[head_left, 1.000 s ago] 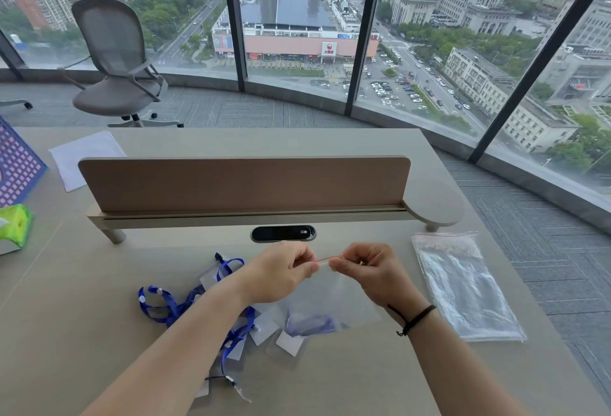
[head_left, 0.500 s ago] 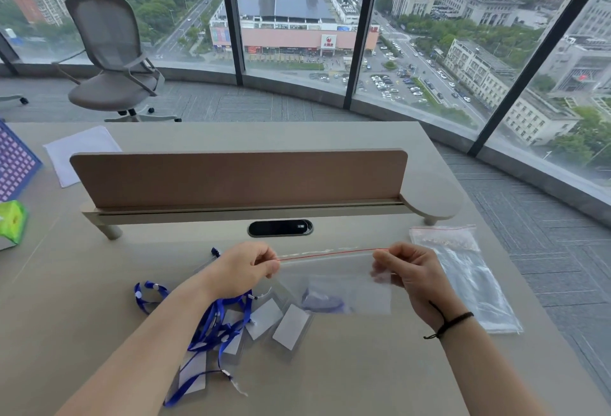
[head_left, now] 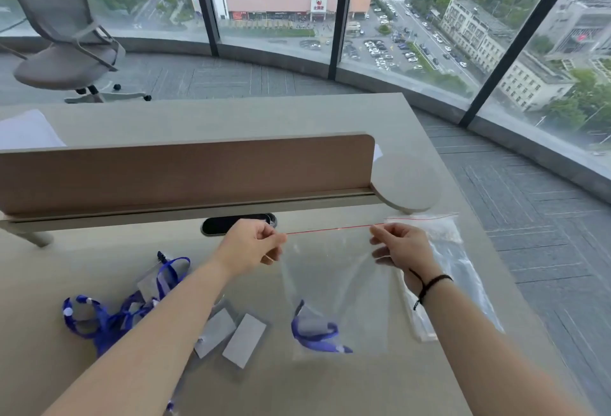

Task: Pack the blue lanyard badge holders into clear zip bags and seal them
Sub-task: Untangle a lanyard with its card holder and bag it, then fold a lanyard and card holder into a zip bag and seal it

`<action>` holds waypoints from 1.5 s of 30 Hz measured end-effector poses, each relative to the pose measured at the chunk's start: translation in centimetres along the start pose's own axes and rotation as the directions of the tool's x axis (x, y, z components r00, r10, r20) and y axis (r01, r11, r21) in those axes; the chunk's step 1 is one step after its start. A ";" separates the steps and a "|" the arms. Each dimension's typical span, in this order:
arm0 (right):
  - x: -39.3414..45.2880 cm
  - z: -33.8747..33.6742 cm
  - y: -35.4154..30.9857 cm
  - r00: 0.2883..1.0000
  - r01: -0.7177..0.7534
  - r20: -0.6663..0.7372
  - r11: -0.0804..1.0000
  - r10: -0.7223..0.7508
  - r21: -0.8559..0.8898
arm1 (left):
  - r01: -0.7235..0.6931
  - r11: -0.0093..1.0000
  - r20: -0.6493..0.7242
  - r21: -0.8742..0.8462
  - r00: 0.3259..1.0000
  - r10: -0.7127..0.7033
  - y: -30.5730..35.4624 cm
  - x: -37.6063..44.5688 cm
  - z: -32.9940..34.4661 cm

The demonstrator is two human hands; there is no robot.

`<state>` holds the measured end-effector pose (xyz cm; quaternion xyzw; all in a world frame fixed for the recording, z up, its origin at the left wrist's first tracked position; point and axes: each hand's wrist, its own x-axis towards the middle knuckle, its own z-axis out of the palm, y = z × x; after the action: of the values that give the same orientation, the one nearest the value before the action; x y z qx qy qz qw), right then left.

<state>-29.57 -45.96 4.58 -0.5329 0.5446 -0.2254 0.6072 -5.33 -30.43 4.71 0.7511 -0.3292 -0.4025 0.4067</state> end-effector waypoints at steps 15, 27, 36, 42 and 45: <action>17.5 3.1 9.4 0.994 -0.110 -0.031 0.975 0.106 -0.195 | 0.202 0.969 -0.371 0.144 0.919 -0.136 -8.7 13.7 8.9; 18.1 3.6 8.8 0.999 -0.047 -0.011 0.894 0.046 -0.445 | 0.252 0.941 -0.376 0.225 0.914 -0.154 -10.0 13.4 10.3; 9.2 7.5 8.3 0.963 0.270 0.213 0.610 -0.166 -0.745 | 0.195 0.951 -0.371 0.240 0.924 -0.095 -10.5 6.2 4.6; 0.0 15.3 9.1 0.873 0.376 0.487 0.660 -0.019 -0.650 | 0.240 0.958 -0.387 0.155 0.907 -0.165 -12.8 -1.8 -1.3; -3.6 19.0 10.3 0.845 0.394 0.535 0.657 0.016 -0.642 | 0.269 0.958 -0.385 0.100 0.898 -0.211 -14.8 -5.8 -4.2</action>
<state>-16.69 -31.83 -6.20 -0.8249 0.3521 0.0917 0.4327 -1.88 -17.50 -4.88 0.8770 -0.1806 -0.2745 0.3507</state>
